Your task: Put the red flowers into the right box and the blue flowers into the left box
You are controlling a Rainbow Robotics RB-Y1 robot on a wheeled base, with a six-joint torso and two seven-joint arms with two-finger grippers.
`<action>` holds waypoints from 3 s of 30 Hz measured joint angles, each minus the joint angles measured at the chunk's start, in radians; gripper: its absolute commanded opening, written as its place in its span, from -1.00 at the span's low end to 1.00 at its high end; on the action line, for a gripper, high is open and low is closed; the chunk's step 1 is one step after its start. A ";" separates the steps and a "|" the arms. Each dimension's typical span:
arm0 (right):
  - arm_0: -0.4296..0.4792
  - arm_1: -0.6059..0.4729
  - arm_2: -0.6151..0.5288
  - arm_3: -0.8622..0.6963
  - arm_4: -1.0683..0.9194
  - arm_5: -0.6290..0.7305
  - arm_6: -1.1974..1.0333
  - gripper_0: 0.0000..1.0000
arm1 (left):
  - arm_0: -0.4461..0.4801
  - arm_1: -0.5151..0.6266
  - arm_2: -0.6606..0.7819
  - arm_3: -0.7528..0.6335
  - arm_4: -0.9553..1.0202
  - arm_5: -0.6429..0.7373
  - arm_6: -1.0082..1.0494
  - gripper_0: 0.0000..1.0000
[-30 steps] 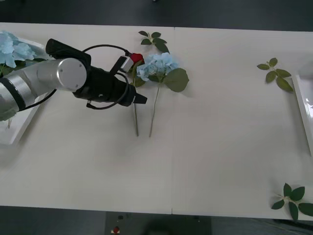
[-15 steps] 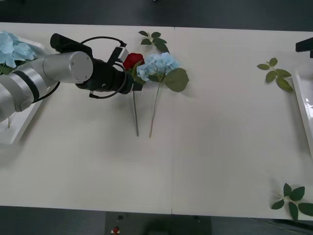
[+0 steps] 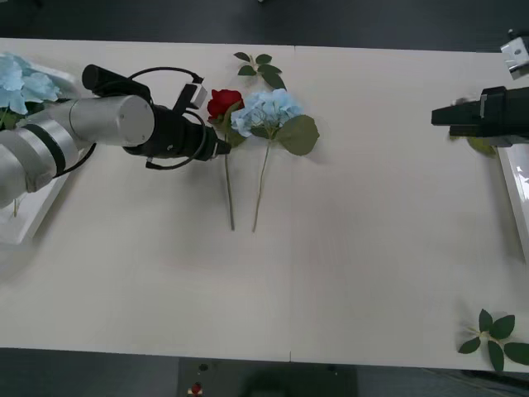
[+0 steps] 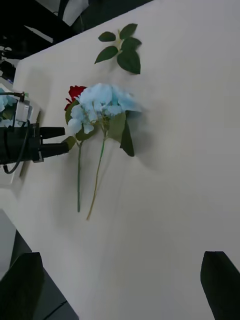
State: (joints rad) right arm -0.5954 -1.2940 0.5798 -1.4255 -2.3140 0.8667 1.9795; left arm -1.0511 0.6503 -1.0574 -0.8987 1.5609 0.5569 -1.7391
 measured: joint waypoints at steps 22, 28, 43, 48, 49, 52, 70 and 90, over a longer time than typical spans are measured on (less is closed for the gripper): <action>0.056 0.034 0.000 -0.084 -0.037 -0.007 0.063 0.83 | -0.119 -0.175 -0.109 0.223 -0.050 -0.010 0.004 1.00; 0.056 0.034 0.000 -0.084 -0.037 -0.007 0.063 0.83 | -0.125 -0.175 -0.229 0.215 -0.067 -0.083 0.004 1.00; 0.056 0.034 0.000 -0.084 -0.037 -0.007 0.063 0.83 | -0.143 -0.174 -0.267 0.212 -0.088 -0.086 0.005 -1.00; 0.056 0.034 0.000 -0.084 -0.037 -0.007 0.063 0.83 | -0.143 -0.174 -0.267 0.212 -0.088 -0.086 0.005 -1.00; 0.056 0.034 0.000 -0.084 -0.037 -0.007 0.063 0.83 | -0.143 -0.174 -0.267 0.212 -0.088 -0.086 0.005 -1.00; 0.056 0.034 0.000 -0.084 -0.037 -0.007 0.063 0.83 | -0.143 -0.174 -0.267 0.212 -0.089 -0.086 0.005 -1.00; 0.056 0.034 0.000 -0.084 -0.037 -0.007 0.063 0.83 | -0.142 -0.174 -0.267 0.212 -0.107 -0.086 0.007 0.30; 0.056 0.034 0.000 -0.084 -0.037 -0.007 0.063 0.83 | -0.185 -0.174 -0.425 0.205 -0.115 -0.128 0.074 0.31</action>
State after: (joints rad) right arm -0.5397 -1.2599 0.5797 -1.5092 -2.3514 0.8597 2.0423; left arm -1.2361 0.4761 -1.4822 -0.6941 1.4463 0.4292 -1.6650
